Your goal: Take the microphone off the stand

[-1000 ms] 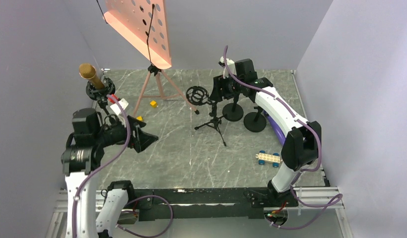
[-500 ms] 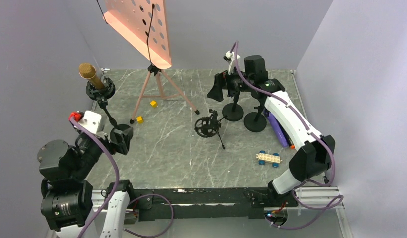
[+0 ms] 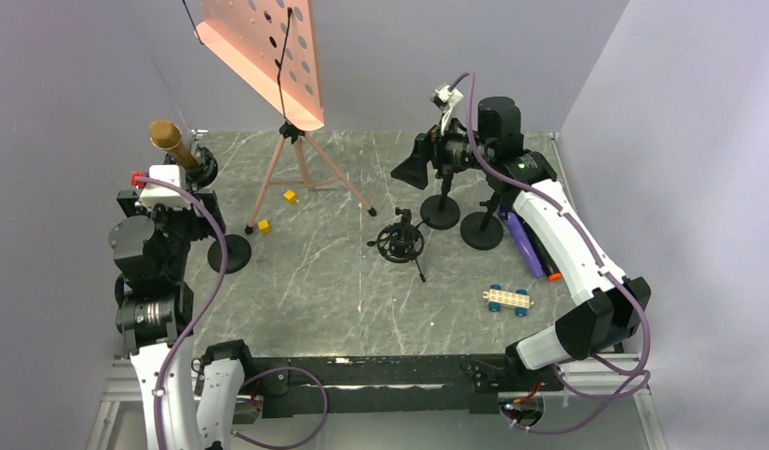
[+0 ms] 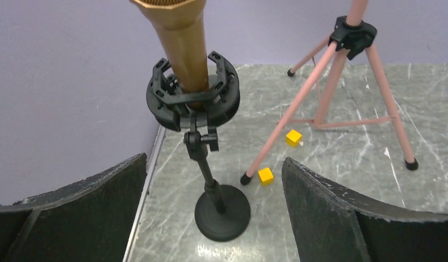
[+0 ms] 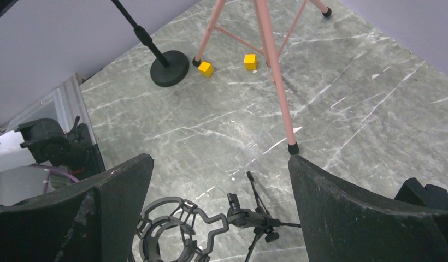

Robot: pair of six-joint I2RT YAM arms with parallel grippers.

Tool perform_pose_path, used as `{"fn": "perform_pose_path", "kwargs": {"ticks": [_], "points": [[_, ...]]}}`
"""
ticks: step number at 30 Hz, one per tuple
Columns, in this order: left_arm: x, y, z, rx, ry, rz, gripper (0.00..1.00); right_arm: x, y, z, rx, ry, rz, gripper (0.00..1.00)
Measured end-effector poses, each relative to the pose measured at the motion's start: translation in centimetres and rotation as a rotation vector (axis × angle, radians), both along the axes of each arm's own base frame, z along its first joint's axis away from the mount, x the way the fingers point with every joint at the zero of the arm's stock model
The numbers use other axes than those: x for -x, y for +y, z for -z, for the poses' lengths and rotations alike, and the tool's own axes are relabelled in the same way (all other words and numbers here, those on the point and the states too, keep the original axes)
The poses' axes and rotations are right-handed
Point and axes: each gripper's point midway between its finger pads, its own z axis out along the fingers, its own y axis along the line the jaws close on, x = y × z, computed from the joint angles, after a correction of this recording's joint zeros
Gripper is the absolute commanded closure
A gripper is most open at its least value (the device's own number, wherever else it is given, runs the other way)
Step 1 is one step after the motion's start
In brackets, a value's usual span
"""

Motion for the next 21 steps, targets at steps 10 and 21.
{"fn": "perform_pose_path", "kwargs": {"ticks": [10, 21], "points": [[-4.6, 1.9, -0.8, -0.033, -0.117, -0.046, 0.07, 0.8, -0.5, -1.3, 0.01, -0.079, -0.017, 0.0], [-7.1, 2.7, -2.9, -0.13, -0.258, -0.048, 0.24, 3.2, -0.2, -1.7, 0.042, -0.135, -0.149, 0.0]]}}
